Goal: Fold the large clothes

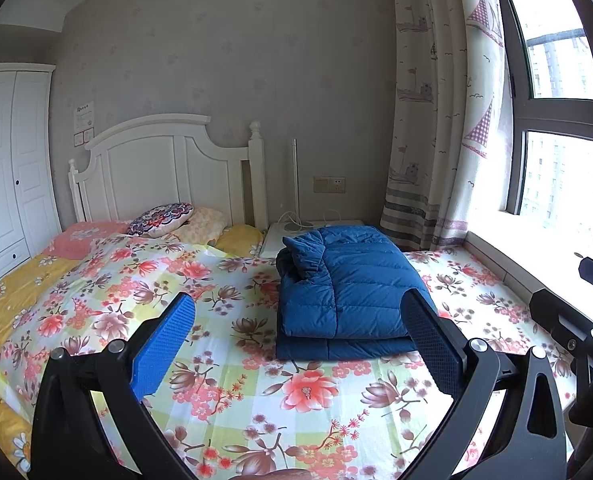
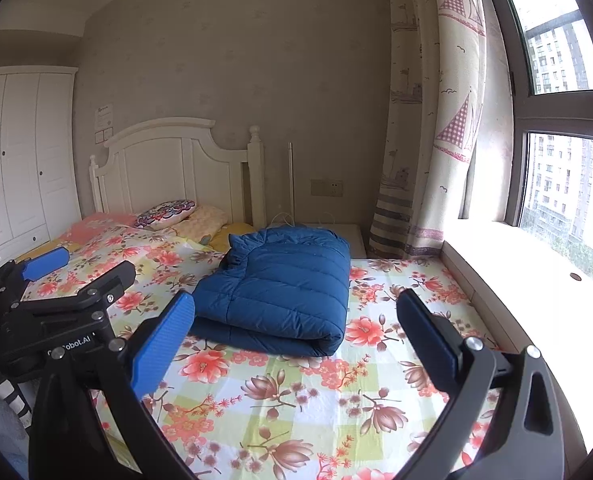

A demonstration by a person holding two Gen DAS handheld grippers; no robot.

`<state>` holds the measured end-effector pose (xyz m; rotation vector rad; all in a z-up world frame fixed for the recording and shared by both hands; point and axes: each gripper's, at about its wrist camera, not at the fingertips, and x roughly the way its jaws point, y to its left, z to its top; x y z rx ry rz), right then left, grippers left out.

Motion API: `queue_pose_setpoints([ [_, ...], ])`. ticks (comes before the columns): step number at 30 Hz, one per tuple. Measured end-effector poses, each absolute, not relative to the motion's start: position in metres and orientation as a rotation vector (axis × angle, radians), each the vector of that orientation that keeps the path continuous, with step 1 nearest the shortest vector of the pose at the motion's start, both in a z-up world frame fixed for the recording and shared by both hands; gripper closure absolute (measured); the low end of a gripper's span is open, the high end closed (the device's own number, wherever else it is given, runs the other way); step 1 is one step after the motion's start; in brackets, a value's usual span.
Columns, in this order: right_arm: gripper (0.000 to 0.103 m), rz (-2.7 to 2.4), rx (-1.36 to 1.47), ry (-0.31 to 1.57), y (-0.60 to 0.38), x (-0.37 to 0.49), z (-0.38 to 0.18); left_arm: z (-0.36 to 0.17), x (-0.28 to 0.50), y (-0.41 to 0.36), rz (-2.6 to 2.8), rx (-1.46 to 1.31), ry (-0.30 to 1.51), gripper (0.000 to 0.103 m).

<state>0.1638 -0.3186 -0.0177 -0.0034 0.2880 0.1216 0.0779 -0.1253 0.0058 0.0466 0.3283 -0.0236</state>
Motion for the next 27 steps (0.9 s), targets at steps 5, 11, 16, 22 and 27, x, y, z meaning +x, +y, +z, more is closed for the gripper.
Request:
queue_pose_setpoints([
  [5, 0.003, 0.122, -0.004, 0.289, -0.3179, 0.1639, -0.0176, 0.0062, 0.0778, -0.1249, -0.022, 0.047, 0.330, 0.004],
  [11, 0.003, 0.127, -0.007, 0.295, -0.3190, 0.1644, -0.0164, 0.0071, 0.0759, -0.1248, -0.017, 0.054, 0.326, 0.004],
  [16, 0.003, 0.129, -0.010, 0.296, -0.3186, 0.1647, -0.0158, 0.0082, 0.0744, -0.1252, -0.015, 0.053, 0.322, 0.004],
  [22, 0.003, 0.132, -0.012, 0.298, -0.3188, 0.1654, -0.0167, 0.0098, 0.0718, -0.1263, -0.013, 0.061, 0.314, 0.004],
  [27, 0.003, 0.139, -0.017, 0.307, -0.3195, 0.1693, -0.0211, 0.0067, 0.0737, -0.1280, -0.010, 0.071, 0.316, 0.004],
])
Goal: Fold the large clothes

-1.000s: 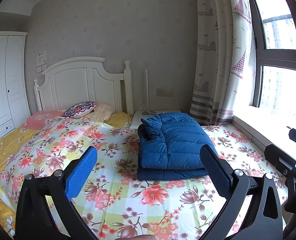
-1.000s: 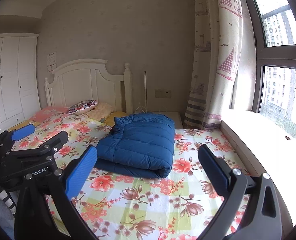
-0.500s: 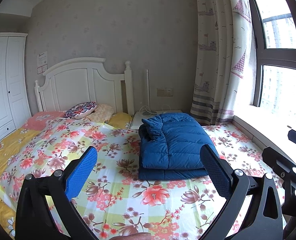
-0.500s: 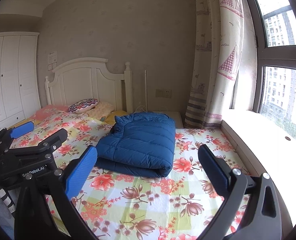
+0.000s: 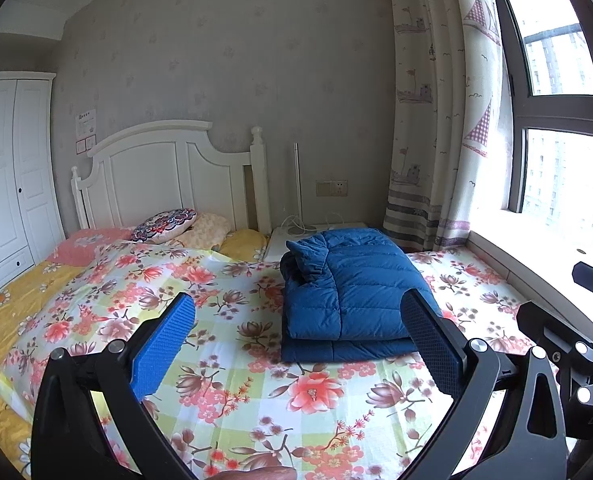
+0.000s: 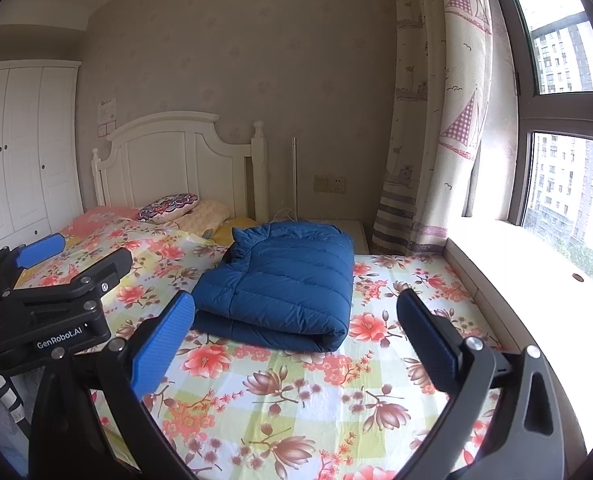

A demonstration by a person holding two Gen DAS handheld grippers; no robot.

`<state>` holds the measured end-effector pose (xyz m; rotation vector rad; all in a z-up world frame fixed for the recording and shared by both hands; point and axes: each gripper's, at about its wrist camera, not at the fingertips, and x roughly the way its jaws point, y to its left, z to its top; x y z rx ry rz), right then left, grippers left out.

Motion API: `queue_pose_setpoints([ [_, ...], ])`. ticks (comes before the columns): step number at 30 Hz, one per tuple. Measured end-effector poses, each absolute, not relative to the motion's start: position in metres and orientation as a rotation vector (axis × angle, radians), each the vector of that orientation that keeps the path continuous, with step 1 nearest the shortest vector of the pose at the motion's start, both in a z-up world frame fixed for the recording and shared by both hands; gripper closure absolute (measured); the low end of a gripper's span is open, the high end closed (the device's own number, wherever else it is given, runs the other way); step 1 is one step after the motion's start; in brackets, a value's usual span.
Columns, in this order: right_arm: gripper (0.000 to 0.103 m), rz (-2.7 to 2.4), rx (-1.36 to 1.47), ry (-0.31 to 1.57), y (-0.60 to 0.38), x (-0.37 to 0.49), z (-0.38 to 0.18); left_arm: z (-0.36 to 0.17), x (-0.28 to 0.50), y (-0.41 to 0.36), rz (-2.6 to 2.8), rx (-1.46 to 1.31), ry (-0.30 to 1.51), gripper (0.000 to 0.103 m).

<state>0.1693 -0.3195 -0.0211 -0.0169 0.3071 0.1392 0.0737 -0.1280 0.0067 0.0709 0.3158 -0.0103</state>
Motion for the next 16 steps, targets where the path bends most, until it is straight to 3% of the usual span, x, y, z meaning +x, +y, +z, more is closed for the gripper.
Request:
queue_pose_setpoints([
  [9, 0.003, 0.148, -0.023, 0.381, -0.320, 0.205, -0.045, -0.015, 0.110, -0.132, -0.049, 0.058, 0.348, 0.004],
  [12, 0.003, 0.145, -0.021, 0.419, -0.325, 0.232, -0.054, -0.028, 0.145, -0.123, -0.087, 0.049, 0.478, 0.004],
  [16, 0.003, 0.037, 0.009, 0.466, -0.378, 0.281, -0.059, -0.054, 0.214, -0.056, -0.029, 0.034, 0.658, 0.004],
])
